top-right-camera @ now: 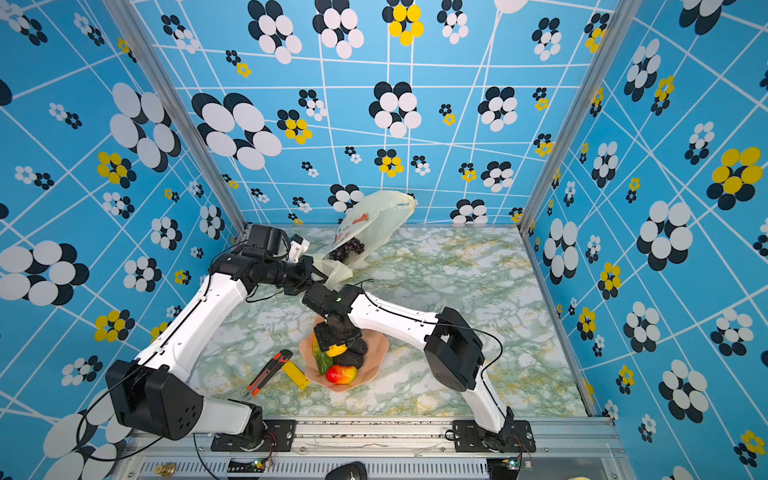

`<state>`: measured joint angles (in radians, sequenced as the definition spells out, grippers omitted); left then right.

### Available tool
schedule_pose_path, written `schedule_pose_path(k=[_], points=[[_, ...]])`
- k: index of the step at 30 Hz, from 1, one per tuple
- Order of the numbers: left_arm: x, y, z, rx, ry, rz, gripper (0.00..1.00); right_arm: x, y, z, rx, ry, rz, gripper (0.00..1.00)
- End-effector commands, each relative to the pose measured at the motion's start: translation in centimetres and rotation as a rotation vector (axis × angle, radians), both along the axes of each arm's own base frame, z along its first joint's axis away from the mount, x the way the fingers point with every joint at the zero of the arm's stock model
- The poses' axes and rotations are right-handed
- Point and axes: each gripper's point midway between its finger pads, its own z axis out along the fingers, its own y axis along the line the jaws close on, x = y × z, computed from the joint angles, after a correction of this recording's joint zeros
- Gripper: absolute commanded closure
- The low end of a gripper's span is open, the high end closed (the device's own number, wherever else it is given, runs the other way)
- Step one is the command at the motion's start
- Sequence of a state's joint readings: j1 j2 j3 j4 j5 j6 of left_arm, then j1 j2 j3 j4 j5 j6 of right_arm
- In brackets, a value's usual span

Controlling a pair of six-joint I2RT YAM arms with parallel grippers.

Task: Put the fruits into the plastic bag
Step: 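Lower the right gripper onto the yellow fruit in the pink bowl and grasp it, then lift the yellow fruit with the right gripper and carry it into the bag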

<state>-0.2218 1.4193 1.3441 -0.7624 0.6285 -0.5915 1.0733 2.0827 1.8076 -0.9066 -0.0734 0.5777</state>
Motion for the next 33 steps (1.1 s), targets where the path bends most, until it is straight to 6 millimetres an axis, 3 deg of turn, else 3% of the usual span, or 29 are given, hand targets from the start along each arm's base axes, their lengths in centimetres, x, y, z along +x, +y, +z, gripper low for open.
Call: schedule_pose_path(k=[1, 5, 12, 19, 23, 27, 33], points=[[0.1, 0.1, -0.2, -0.016, 0.011, 0.007, 1.00, -0.6, 0.3, -0.7, -0.012, 0.033, 0.018, 0.39], [0.1, 0.2, -0.1, -0.020, 0.011, 0.013, 1.00, -0.5, 0.1, -0.2, -0.005, 0.015, 0.014, 0.50], [0.1, 0.1, 0.0, -0.030, 0.007, 0.011, 1.00, -0.8, -0.7, 2.3, 0.059, -0.020, -0.002, 0.53], [0.1, 0.0, 0.0, -0.034, 0.009, 0.011, 1.00, -2.2, -1.2, 6.5, 0.216, -0.019, -0.009, 0.53], [0.1, -0.2, 0.0, -0.041, 0.013, 0.012, 1.00, -2.4, -2.6, 9.2, 0.306, -0.012, -0.054, 0.53], [0.4, -0.2, 0.3, -0.046, 0.008, 0.022, 1.00, 0.0, -5.0, 13.2, 0.428, -0.030, -0.158, 0.53], [0.8, -0.7, 1.6, -0.065, 0.008, 0.034, 1.00, 7.6, -9.0, 18.5, 0.661, -0.037, -0.362, 0.56]])
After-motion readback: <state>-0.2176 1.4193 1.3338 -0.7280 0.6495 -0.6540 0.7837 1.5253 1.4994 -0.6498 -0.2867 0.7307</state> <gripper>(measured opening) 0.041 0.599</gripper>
